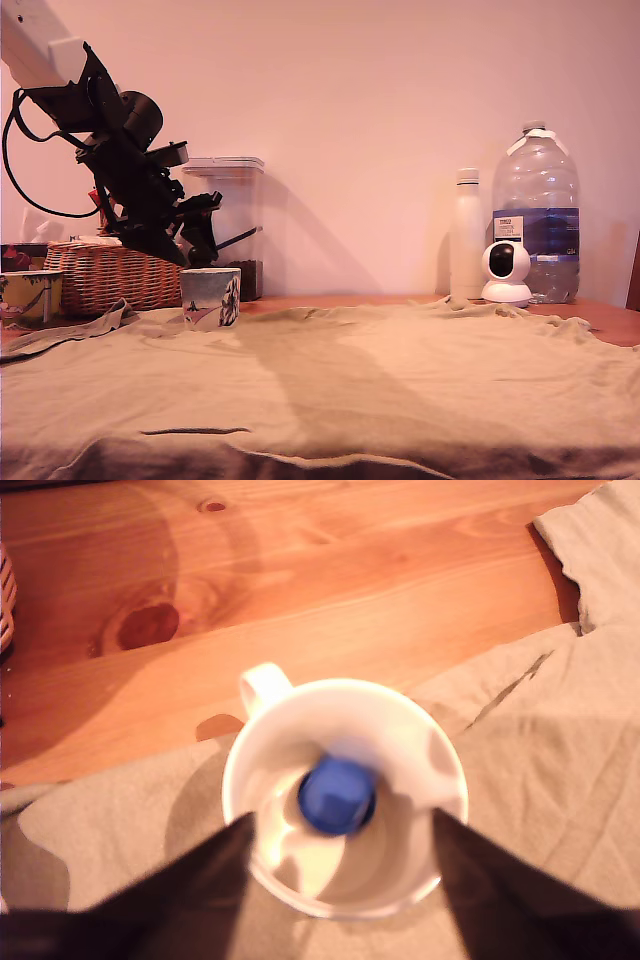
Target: Pick up the coffee capsules on the table and drop them inside the coffee cup
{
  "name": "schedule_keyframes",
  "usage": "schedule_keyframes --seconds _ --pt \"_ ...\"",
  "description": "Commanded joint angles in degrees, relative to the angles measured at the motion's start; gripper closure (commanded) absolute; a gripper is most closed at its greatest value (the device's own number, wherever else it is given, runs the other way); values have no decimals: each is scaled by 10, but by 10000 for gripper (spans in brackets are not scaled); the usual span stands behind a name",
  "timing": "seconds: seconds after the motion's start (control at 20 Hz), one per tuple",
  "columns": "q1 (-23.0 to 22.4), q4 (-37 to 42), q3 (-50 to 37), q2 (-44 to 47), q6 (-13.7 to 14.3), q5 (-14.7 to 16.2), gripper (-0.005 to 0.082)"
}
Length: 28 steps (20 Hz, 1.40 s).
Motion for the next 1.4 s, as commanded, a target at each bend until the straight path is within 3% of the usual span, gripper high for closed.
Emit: schedule_keyframes --seconds 0.0,0.1,0.15,0.25,0.35,0.45,1.1,1.35 --pt "2 2 3 12 3 1 184" --pt "2 -4 3 8 8 1 228" --pt "2 -8 3 5 11 2 293" --pt "2 -18 3 -7 18 7 466" --pt "2 -24 3 -24 17 8 693" --pt "2 -30 3 -46 18 8 783" --pt "2 -63 -15 -210 31 19 789" --pt "-3 -13 -106 -278 31 31 789"
